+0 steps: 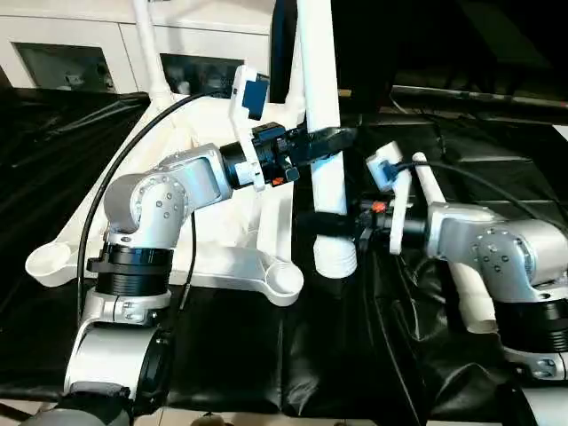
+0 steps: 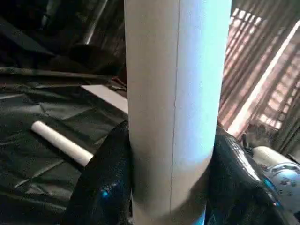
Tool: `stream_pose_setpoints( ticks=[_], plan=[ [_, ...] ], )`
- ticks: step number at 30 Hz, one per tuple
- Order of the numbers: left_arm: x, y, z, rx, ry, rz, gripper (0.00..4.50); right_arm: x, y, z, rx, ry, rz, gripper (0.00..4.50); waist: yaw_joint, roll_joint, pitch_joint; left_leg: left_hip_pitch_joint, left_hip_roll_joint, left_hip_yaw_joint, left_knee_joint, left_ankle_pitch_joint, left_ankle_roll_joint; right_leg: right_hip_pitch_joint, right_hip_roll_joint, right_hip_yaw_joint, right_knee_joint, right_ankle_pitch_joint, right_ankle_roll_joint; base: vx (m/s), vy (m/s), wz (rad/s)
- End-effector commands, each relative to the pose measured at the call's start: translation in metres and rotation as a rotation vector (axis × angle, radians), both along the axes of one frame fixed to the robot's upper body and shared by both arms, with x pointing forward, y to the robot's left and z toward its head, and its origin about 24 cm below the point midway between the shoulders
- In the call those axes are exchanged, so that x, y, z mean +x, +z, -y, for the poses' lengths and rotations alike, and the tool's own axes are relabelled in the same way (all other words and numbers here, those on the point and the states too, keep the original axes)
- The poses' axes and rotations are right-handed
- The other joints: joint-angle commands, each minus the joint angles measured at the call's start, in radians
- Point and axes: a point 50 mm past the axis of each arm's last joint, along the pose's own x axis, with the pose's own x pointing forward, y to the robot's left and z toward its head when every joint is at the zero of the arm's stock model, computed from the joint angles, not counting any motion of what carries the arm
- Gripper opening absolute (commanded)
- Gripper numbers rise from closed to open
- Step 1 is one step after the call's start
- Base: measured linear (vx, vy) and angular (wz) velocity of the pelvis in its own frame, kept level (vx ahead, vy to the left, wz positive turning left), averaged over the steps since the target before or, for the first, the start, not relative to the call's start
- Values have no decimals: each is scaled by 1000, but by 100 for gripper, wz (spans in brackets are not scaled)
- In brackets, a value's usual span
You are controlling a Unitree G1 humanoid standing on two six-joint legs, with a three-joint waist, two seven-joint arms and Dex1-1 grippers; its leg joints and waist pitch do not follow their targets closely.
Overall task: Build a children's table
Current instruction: Pick table leg
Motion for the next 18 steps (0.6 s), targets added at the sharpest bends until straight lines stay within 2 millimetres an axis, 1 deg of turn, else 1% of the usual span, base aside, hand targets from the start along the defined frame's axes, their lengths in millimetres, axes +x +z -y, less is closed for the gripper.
stream_pose_setpoints(
  ticks=[1, 3, 6, 7, 9, 10, 11, 12, 13, 14, 15, 16, 17, 18],
  plan=[
    [-4, 12, 1, -31, -42, 53, 184, 0, -4, 4, -35, -28, -16, 252, 5, -4, -71, 4, 38, -2, -62, -46, 1, 69, -74, 46, -72, -132, -187, 0, 0, 0],
    [-4, 12, 1, -30, -41, 53, 184, 0, -4, 4, -33, -30, -13, 221, 5, -4, -72, 4, 38, -2, -61, -38, 1, 68, -74, 47, -71, -117, -189, 0, 0, 0],
    [-2, 11, 0, -19, -21, 60, 184, 2, -3, 3, -38, -52, 8, 211, 6, -4, -72, 2, 38, -1, -61, -30, 2, 69, -74, 46, -69, -98, -191, 0, 0, 0],
    [-1, 9, -1, -6, -6, 60, 219, 3, -4, 3, -43, -64, 21, 208, 6, -4, -74, 2, 37, -2, -60, -26, 1, 69, -74, 46, -68, -92, -191, 0, 0, 0],
    [0, 8, -1, 5, 8, 56, 254, 4, -4, 3, -49, -76, 33, 207, 5, -4, -73, 2, 37, -2, -60, -26, 2, 70, -74, 46, -68, -87, -192, 0, 0, 0],
    [12, -3, 1, 68, 138, -10, 254, 13, -8, -1, -117, -187, 119, 207, 6, 2, -74, 1, 38, -2, -60, -22, -2, 68, -74, 46, -66, -80, -191, 0, 0, 0],
    [15, -8, 2, 92, 182, -21, 275, 16, -9, -3, -135, -224, 140, 203, 0, -2, -71, 1, 37, -1, -61, -31, -18, 64, -72, 45, -72, -102, -181, 0, 0, 0],
    [19, -14, 4, 133, 241, -21, 290, 20, -11, -6, -152, -273, 160, 199, 0, 3, -72, 3, 37, -3, -62, -37, -28, 65, -75, 46, -73, -124, -174, 0, 0, 0],
    [21, -17, 5, 164, 281, -19, 290, 22, -12, -7, -165, -291, 175, 199, -1, 0, -73, 5, 36, -2, -62, -48, -32, 66, -74, 47, -77, -138, -164, 0, 0, 0],
    [24, -22, 7, 193, 327, -34, 299, 24, -12, -10, -175, -316, 191, 196, 1, 3, -75, 6, 37, -2, -61, -48, -33, 67, -73, 48, -74, -128, -163, 0, 0, 0],
    [26, -25, 8, 211, 357, -47, 299, 25, -13, -12, -181, -331, 203, 196, 1, 3, -76, 11, 38, -1, -61, -45, -28, 63, -71, 49, -72, -92, -173, 0, 0, 0],
    [27, -29, 10, 214, 390, -52, 306, 27, -13, -16, -187, -359, 210, 195, 0, 5, -75, 7, 37, -2, -62, -42, -27, 64, -71, 49, -70, -77, -177, 0, 0, 0],
    [27, -30, 11, 210, 406, -54, 331, 28, -13, -18, -190, -377, 212, 195, -1, 3, -77, 3, 36, -4, -62, -29, -24, 71, -70, 47, -66, -43, -183, 0, 0, 0],
    [28, -32, 14, 198, 426, -70, 331, 29, -14, -21, -194, -395, 215, 195, -1, 7, -77, 2, 37, -4, -61, -22, -20, 71, -71, 47, -63, -16, -190, 0, 0, 0]
  ],
)
